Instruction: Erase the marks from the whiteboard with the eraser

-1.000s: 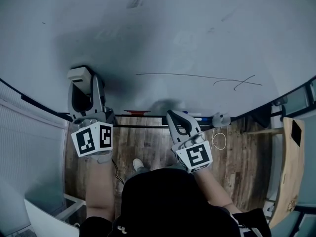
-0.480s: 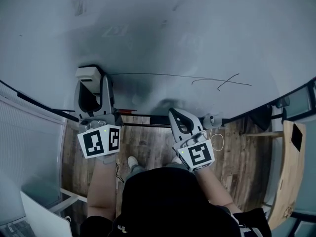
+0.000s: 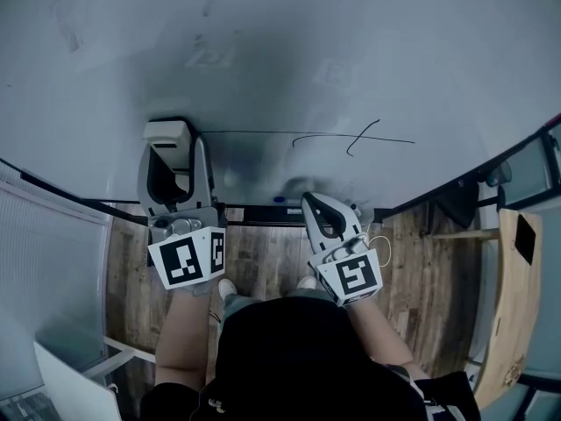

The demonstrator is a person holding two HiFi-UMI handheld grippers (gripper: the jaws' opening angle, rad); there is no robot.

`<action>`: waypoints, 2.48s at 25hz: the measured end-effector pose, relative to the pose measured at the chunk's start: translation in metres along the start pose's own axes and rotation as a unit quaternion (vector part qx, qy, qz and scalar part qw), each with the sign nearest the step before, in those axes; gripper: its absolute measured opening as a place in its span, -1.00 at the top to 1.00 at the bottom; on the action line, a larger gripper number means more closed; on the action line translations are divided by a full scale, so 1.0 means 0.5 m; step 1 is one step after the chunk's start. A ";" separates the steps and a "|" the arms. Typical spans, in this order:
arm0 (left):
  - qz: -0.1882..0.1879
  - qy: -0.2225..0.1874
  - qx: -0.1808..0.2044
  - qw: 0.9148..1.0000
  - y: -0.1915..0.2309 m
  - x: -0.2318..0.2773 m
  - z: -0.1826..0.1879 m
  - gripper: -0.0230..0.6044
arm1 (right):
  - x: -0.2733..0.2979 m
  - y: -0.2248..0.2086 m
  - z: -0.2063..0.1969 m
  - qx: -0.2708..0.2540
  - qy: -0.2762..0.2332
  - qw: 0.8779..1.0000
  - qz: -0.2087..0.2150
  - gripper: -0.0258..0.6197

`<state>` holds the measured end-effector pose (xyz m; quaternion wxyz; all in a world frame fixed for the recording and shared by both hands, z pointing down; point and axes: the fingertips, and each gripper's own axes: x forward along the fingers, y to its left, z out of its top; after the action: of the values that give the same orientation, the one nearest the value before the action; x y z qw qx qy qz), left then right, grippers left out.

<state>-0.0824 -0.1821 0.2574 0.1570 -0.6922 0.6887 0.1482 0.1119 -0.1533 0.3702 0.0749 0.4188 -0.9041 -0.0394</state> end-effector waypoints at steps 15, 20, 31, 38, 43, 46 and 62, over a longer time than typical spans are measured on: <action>-0.098 0.015 -0.002 0.995 -0.428 0.008 0.018 0.11 | -0.182 -0.183 -0.040 0.005 0.012 0.999 -0.046 0.84; -0.133 0.023 0.001 0.991 -0.531 0.005 0.015 0.11 | -0.250 -0.234 -0.051 0.011 0.025 0.996 -0.081 0.84; -0.131 0.024 0.014 0.991 -0.559 0.009 0.024 0.11 | -0.313 -0.239 -0.049 0.006 0.001 0.996 -0.083 0.84; -0.081 0.021 0.035 0.996 -0.435 0.015 0.027 0.11 | -0.282 -0.200 -0.053 0.012 0.026 0.996 -0.083 0.84; -0.057 0.018 0.044 0.997 -0.345 0.010 0.019 0.11 | -0.241 -0.150 -0.054 0.006 0.015 0.999 -0.052 0.84; -0.052 0.020 0.044 0.997 -0.301 0.007 0.006 0.11 | -0.214 -0.134 -0.053 0.006 0.017 0.999 -0.043 0.84; -0.048 0.004 0.060 0.997 -0.217 -0.012 -0.022 0.11 | -0.139 -0.100 -0.044 -0.002 0.022 1.000 -0.022 0.84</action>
<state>0.0261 -0.1814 0.2714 0.2030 -0.7145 0.6626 0.0962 0.1976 -0.1327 0.3780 0.0951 0.4391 -0.8928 -0.0336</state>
